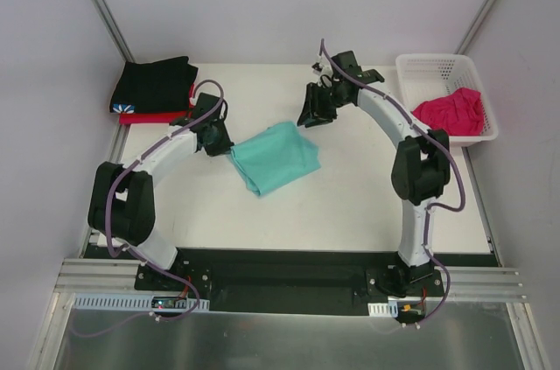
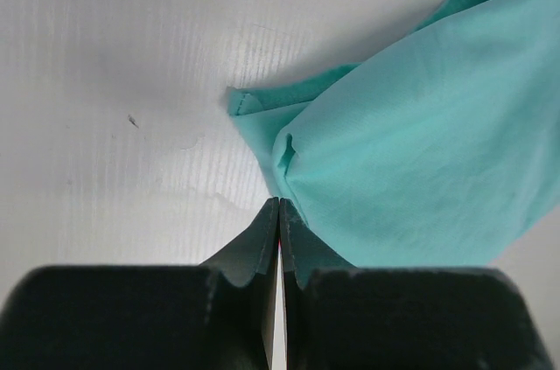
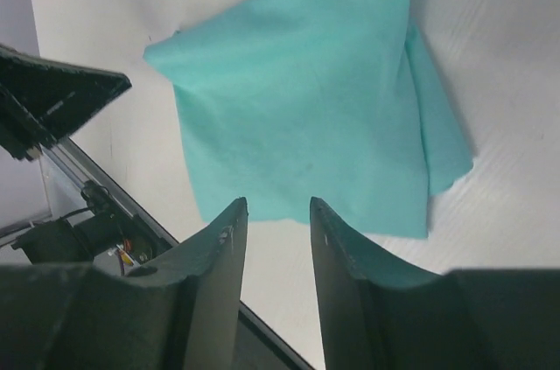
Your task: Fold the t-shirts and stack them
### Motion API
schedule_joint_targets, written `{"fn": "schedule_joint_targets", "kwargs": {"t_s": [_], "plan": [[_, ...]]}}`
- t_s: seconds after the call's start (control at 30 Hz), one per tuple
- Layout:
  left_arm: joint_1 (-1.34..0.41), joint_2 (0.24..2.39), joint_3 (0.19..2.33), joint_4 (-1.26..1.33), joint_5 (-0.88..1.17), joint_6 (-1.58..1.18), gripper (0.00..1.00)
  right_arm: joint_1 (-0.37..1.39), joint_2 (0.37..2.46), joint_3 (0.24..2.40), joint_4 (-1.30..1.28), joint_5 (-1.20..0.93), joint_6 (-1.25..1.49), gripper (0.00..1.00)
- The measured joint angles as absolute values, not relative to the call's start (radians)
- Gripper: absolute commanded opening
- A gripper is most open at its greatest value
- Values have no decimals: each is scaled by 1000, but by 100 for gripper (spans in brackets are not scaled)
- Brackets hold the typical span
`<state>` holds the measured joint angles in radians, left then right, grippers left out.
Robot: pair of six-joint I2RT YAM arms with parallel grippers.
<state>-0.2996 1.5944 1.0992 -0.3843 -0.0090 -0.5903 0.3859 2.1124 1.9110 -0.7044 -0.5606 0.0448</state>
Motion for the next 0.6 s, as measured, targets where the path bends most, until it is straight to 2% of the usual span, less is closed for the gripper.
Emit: {"fn": "schedule_joint_targets", "kwargs": {"t_s": [0.03, 0.1, 0.13, 0.17, 0.37, 0.6], "plan": [[-300, 1589, 1106, -387, -9, -590, 0, 394, 2071, 1877, -704, -545, 44, 25], [-300, 1579, 1113, -392, -8, -590, 0, 419, 2001, 1814, -714, -513, 43, 14], [-300, 1578, 1116, -399, -6, -591, 0, 437, 1977, 1790, -715, -499, 44, 4], [-300, 1578, 1120, -406, -1, -591, 0, 456, 1958, 1769, -717, -487, 47, 1], [-300, 1589, 1193, -434, 31, -590, 0, 567, 1946, 1687, -712, -448, 73, 1], [-301, 1665, 1330, -432, 89, -590, 0, 577, 1949, 1643, -698, -407, 86, 1]]}}
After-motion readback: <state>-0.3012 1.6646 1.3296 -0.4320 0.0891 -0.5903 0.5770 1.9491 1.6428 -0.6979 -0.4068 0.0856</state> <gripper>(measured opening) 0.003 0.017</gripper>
